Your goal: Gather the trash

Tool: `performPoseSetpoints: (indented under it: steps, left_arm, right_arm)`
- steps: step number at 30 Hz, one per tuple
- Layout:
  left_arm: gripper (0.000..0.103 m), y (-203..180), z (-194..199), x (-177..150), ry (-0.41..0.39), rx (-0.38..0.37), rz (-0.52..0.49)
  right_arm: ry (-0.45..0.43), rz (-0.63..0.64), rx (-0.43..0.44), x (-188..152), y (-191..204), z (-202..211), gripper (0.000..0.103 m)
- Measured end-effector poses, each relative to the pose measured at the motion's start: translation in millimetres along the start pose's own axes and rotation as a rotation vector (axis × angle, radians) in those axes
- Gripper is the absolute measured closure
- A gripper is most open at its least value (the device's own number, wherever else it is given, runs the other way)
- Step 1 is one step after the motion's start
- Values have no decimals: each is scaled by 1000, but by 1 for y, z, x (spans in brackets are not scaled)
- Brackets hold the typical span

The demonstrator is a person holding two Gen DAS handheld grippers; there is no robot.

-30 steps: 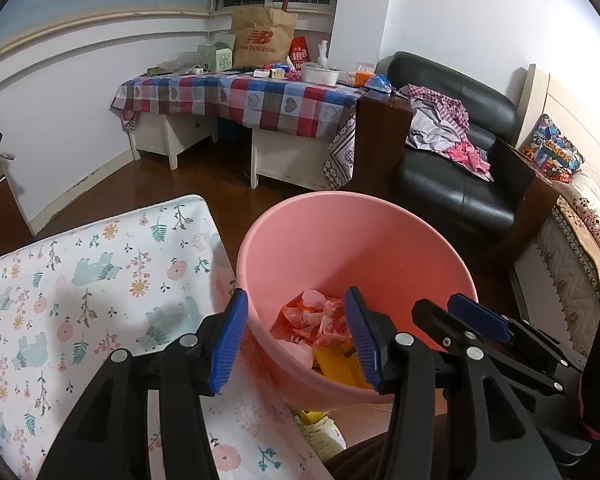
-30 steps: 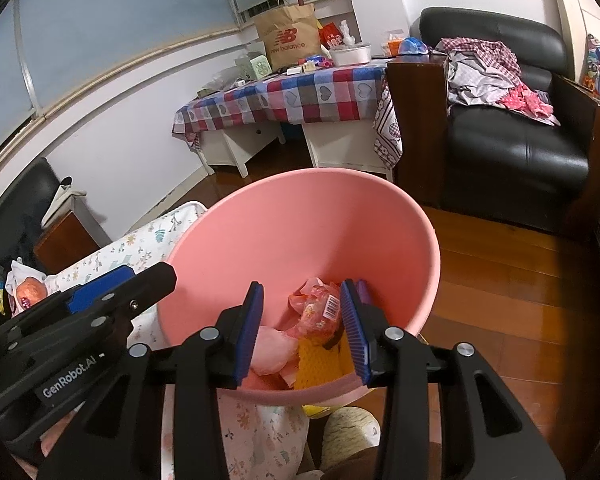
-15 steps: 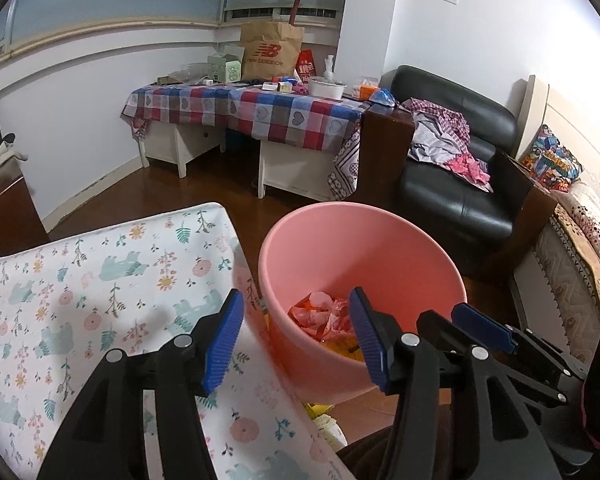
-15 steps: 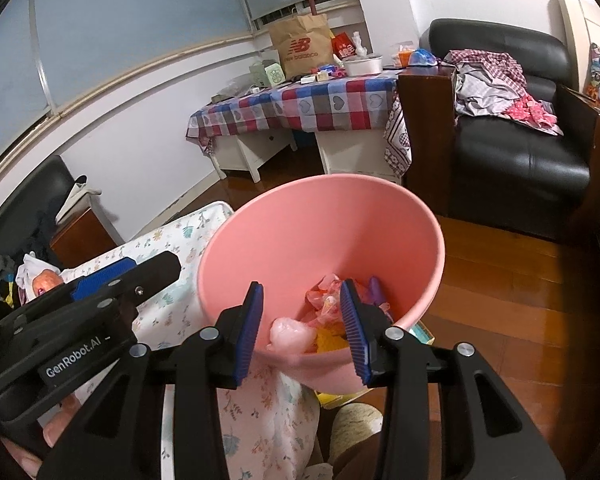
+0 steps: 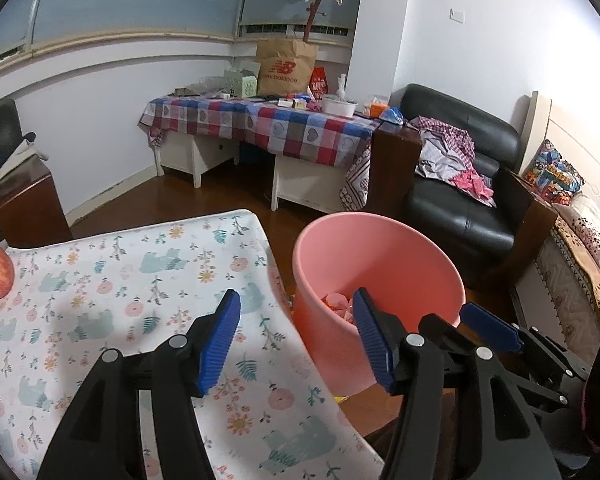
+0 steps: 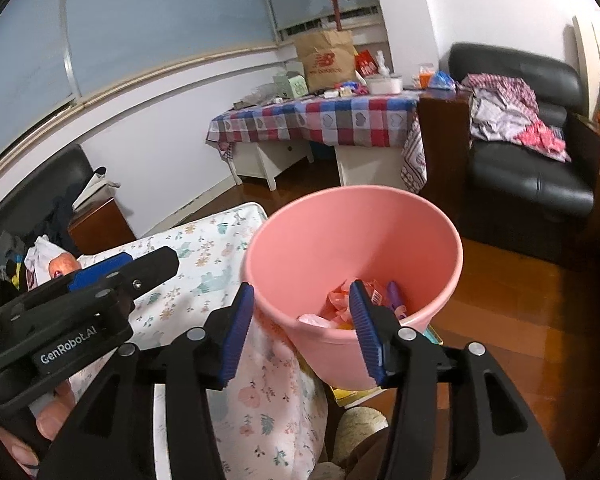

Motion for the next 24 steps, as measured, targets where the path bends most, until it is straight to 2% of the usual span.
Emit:
performPoseSetpoints:
  steps: [14, 24]
  left_arm:
    - [44, 21, 49, -11, -38, 48, 41]
    - [44, 31, 67, -17, -61, 67, 52]
  right_arm:
    - [-36, 49, 33, -4, 34, 26, 53]
    - [-58, 73, 40, -9, 53, 38, 53]
Point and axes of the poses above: each gripper's, at about its wrist camera, not at the fingertips, and z roughly against the way its jaws point, y to its left, x to its top, the point moved 10 cm from there along -z, roughly the way its jaws point, and after that the axes turned 12 degrees about -x, right-handed, at the moved point
